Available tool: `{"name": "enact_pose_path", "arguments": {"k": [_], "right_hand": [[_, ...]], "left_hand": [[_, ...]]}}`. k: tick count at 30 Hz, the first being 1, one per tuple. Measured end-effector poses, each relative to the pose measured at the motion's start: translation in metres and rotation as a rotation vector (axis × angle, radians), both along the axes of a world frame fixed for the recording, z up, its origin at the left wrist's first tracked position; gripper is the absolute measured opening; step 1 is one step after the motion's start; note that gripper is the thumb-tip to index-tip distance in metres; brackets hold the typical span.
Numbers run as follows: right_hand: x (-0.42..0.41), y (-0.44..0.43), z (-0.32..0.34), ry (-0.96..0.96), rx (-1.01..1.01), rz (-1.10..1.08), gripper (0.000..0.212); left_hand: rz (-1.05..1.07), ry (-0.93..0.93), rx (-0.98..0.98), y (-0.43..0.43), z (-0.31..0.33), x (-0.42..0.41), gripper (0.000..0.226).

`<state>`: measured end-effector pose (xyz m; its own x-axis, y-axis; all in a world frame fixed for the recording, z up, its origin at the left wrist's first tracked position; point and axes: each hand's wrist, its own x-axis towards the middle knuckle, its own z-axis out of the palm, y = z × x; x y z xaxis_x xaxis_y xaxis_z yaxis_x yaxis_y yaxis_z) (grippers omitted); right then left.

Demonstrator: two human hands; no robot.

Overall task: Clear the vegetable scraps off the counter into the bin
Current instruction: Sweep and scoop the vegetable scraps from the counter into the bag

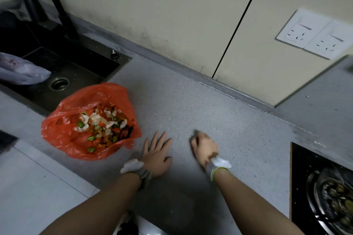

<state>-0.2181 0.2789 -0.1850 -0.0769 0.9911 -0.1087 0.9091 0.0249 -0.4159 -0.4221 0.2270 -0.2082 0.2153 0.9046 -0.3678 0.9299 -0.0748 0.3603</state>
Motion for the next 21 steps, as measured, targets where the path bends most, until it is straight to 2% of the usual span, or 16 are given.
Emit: {"name": "enact_pose_path", "arguments": {"k": [2,5,7,8,10,12,15,19,21], "right_hand": [[-0.002,0.003,0.013,0.340,-0.126,-0.334,0.022],[-0.005,0.008,0.021,1.079,-0.311,-0.887,0.032],[-0.008,0.013,0.021,1.434,-0.445,-1.070,0.032],[-0.013,0.013,0.023,1.533,-0.510,-1.085,0.031],[-0.040,0.013,0.032,1.654,-0.625,-1.020,0.030],[-0.065,0.016,0.043,1.756,-0.696,-0.941,0.029],[-0.132,0.024,0.070,1.795,-0.795,-0.781,0.030],[-0.221,0.034,0.110,1.802,-0.870,-0.584,0.034],[-0.255,0.035,0.128,1.806,-0.834,-0.509,0.034]], "left_hand": [[-0.006,-0.073,-0.017,0.001,0.006,-0.008,0.066],[0.046,-0.181,0.064,-0.001,0.015,-0.015,0.052],[0.134,-0.310,0.100,-0.005,0.025,-0.017,0.044],[0.176,-0.379,0.113,-0.008,0.030,-0.016,0.040],[0.244,-0.509,0.113,-0.018,0.043,-0.023,0.035],[0.218,-0.579,0.159,-0.026,0.053,-0.026,0.031],[0.253,-0.581,0.241,-0.036,0.070,-0.061,0.029],[0.523,-0.649,0.347,-0.038,0.091,-0.114,0.027],[0.687,-0.689,0.364,-0.036,0.099,-0.129,0.029]]}}
